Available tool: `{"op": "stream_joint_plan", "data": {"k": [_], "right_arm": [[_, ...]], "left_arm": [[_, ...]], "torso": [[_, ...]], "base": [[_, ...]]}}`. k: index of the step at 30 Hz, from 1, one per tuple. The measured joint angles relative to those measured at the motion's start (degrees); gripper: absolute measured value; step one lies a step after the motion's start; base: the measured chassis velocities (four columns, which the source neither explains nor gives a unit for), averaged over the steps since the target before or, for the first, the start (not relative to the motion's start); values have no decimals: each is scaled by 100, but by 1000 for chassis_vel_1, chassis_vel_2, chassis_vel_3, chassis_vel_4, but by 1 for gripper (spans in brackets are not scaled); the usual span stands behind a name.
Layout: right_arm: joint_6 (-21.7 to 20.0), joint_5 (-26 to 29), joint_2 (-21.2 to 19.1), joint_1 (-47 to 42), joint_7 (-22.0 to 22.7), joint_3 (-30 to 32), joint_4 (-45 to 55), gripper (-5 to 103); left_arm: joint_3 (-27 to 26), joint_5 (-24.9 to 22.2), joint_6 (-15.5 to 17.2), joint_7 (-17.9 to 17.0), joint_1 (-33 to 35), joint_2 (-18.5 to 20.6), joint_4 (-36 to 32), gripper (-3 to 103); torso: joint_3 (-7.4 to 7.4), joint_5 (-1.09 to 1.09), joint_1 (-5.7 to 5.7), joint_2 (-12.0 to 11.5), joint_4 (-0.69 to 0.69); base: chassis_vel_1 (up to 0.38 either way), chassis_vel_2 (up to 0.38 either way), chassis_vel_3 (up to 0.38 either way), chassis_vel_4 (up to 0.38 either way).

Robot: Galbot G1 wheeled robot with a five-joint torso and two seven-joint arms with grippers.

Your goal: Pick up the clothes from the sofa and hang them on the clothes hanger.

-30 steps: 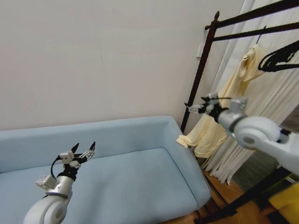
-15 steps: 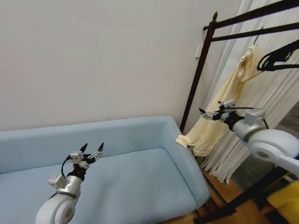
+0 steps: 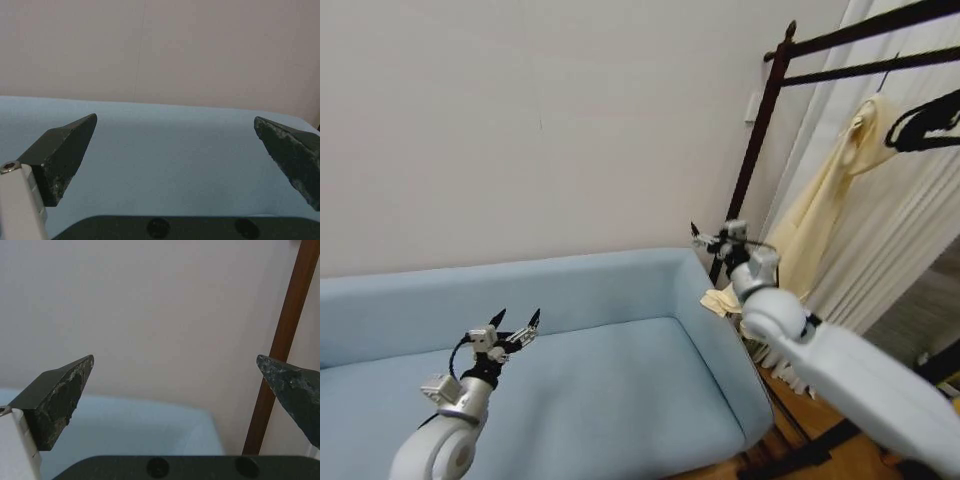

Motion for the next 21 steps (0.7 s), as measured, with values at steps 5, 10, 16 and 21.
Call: {"op": "stream_joint_plan", "data": {"k": [5, 10, 16, 21], "right_arm": [[-317, -408, 209, -1137, 30, 327, 717, 100], [-327, -1540, 899, -2559, -361, 1023, 1018, 100], [176, -3247, 2465, -3902, -1248, 2019, 1066, 100], [307, -3833, 3124, -4149, -1183, 1842, 1102, 100]], "left_arm": [[-504, 30, -93, 225, 549, -403, -318, 100], [-484, 285, -347, 356, 985, -858, -445, 100], [44, 1117, -903, 406, 1220, -1193, -350, 100], [306, 1642, -1145, 325, 1237, -1525, -264, 100]], "torso": [[-1, -5, -2, 2, 13], [-1, -4, -2, 2, 7], [-2, -4, -3, 2, 3], [-1, -6, -1, 2, 9]], "base": [[0, 0, 0, 0], [0, 0, 0, 0], [0, 0, 0, 0], [0, 0, 0, 0]]}}
